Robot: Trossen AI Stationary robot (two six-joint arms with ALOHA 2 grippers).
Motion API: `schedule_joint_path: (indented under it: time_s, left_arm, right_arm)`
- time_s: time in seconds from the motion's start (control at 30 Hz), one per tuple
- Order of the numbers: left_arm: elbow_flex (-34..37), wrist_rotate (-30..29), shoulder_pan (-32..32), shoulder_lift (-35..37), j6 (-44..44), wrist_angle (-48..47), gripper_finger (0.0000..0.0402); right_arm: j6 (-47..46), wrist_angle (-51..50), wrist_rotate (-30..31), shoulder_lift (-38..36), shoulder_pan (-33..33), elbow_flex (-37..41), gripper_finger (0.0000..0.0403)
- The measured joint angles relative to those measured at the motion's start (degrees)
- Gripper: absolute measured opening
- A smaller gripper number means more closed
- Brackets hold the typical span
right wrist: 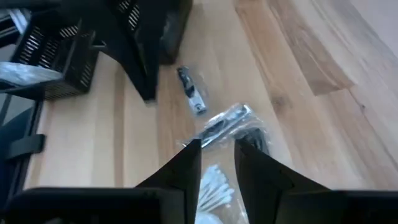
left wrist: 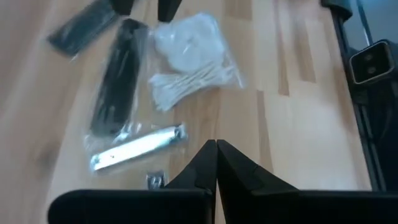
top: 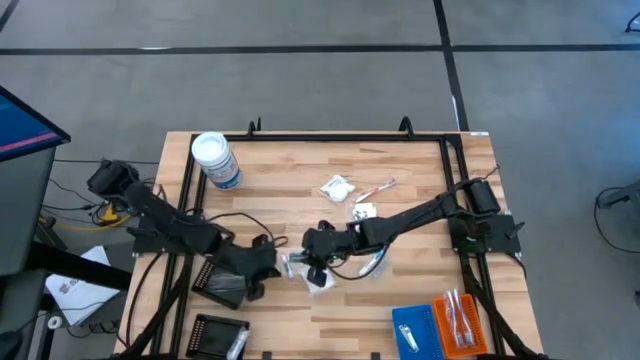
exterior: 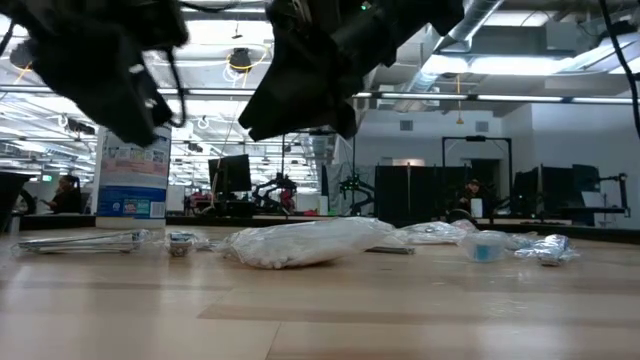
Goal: Pick & Place Travel size toiletries
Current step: Put the nail cutter into the blue bin
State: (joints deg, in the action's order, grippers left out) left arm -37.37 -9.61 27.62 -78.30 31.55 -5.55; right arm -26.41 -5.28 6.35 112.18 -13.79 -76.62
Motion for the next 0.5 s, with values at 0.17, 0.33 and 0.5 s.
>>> schedule_joint_path:
  time_s: [0.17, 0.33, 0.5]
  left_arm:
    - [-8.0, -3.8, 0.8, -7.7, -5.9, -7.5, 0.0001]
    - [-10.8, -19.1, 6.1, -6.3, -2.7, -19.3, 0.0001]
    - [-9.6, -15.3, 8.1, -2.7, 3.4, -19.3, 0.0001]
  right_arm:
    - [1.3, 0.9, 0.0, 0.0, -0.2, 0.0, 0.0069]
    - [-1.2, 5.6, 4.6, 0.5, -0.7, 0.0, 0.0054]
    - [-3.5, 6.6, 12.6, 3.6, -2.1, -0.4, 0.0016]
